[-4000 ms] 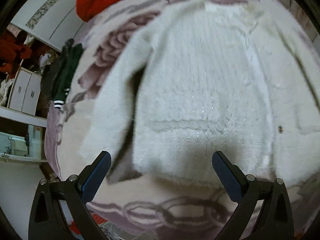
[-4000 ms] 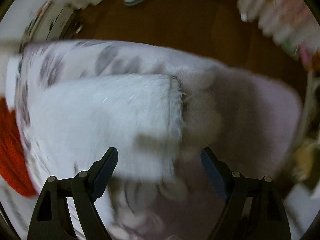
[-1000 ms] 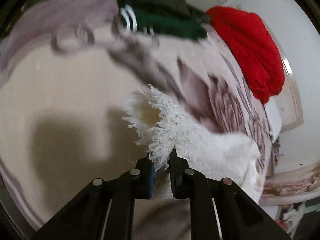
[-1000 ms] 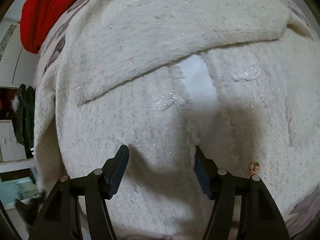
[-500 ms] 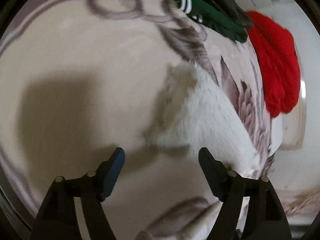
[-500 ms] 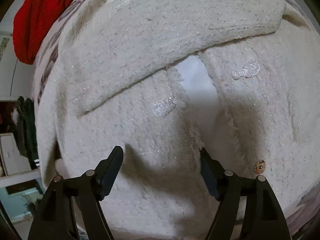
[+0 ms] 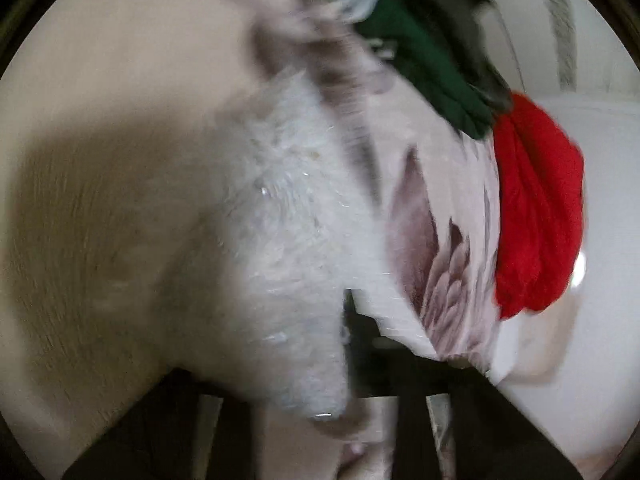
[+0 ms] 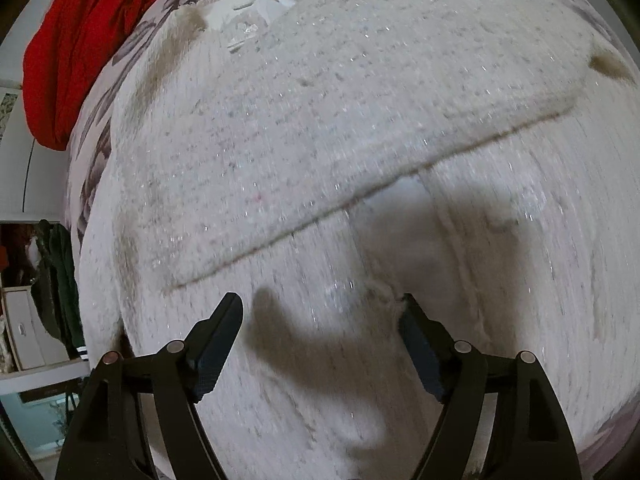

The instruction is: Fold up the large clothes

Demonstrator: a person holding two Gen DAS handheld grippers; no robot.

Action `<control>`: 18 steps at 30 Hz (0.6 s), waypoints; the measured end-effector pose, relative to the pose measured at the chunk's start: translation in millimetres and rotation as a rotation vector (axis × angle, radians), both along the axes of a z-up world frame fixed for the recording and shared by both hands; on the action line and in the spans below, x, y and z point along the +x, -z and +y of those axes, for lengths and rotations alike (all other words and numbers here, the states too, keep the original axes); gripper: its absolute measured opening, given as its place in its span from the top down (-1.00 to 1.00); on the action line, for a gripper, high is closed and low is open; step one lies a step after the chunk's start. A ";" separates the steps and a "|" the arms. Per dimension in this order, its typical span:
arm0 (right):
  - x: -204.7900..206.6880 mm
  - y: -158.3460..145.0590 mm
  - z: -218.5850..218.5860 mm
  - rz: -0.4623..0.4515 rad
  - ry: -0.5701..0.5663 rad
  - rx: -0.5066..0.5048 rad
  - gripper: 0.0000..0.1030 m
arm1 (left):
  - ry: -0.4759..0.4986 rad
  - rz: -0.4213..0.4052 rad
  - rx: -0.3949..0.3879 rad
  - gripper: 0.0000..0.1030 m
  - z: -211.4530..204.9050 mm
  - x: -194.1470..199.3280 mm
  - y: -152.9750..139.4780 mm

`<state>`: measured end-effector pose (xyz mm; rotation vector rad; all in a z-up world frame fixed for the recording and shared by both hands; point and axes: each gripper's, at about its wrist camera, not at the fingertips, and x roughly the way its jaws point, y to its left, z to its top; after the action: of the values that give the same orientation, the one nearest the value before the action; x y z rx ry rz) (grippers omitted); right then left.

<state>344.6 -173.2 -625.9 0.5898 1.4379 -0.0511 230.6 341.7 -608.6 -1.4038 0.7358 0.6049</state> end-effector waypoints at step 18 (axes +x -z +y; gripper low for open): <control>47.9 -54.5 -111.7 -0.014 -0.084 -0.367 -0.69 | 1.038 -0.064 0.721 0.82 -357.5 180.7 -190.7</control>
<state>392.5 -284.9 -571.5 0.2273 1.3942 -0.2385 411.3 -15.8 -418.0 -0.2664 0.9444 -0.0297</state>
